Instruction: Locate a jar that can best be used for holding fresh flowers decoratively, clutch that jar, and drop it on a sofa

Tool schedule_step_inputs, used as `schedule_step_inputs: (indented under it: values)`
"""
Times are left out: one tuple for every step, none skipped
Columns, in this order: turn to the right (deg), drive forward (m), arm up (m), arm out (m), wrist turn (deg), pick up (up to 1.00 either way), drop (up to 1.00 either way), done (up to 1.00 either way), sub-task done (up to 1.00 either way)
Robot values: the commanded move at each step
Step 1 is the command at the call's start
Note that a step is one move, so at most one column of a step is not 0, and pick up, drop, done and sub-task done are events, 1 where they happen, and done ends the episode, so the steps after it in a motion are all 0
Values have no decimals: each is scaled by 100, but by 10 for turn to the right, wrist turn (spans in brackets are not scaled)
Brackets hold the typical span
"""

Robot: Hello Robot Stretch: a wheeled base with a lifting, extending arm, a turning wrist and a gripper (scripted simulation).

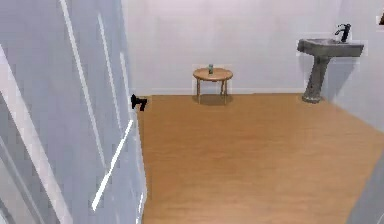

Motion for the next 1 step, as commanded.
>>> schedule_step_inputs:
  values:
    - [60,0,0,0,0,0,0,0,0]
